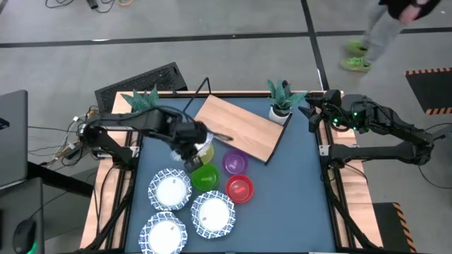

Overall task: Place and stack bowls onto a shelf
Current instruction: Put the blue pattern plate on the shelf

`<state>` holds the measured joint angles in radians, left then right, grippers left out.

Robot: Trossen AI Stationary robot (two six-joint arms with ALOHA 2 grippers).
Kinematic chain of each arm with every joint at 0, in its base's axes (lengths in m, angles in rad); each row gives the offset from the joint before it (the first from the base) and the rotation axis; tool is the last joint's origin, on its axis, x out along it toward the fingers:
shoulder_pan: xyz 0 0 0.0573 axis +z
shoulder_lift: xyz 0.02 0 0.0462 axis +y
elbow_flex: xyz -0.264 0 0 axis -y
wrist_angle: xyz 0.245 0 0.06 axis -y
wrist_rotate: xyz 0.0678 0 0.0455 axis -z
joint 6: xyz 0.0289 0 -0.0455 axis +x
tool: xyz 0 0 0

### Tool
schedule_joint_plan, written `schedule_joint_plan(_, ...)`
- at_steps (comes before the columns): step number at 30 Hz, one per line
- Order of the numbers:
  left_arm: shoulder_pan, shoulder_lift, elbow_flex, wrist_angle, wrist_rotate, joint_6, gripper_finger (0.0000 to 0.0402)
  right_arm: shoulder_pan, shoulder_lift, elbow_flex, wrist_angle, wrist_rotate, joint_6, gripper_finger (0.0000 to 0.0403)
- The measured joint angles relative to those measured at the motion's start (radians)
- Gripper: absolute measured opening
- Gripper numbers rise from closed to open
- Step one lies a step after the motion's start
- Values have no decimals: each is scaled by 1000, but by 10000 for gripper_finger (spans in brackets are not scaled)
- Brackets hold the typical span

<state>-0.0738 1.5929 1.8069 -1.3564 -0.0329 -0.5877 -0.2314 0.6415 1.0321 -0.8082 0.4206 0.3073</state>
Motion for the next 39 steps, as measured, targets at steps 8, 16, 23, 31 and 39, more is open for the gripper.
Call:
schedule_joint_plan(8,17,13,55,276,-425,350,0,0,0,0,0,0,0,256)
schedule_joint_plan(16,63,151,54,379,-541,698,0,0,0,0,0,0,15,256)
schedule_joint_plan(23,122,302,53,276,-514,730,0,0,0,0,0,0,17,256)
schedule_joint_plan(31,205,358,53,268,-456,734,0,0,0,0,0,0,17,256)
schedule_joint_plan(39,182,357,53,425,-371,876,0,0,0,0,0,0,17,256)
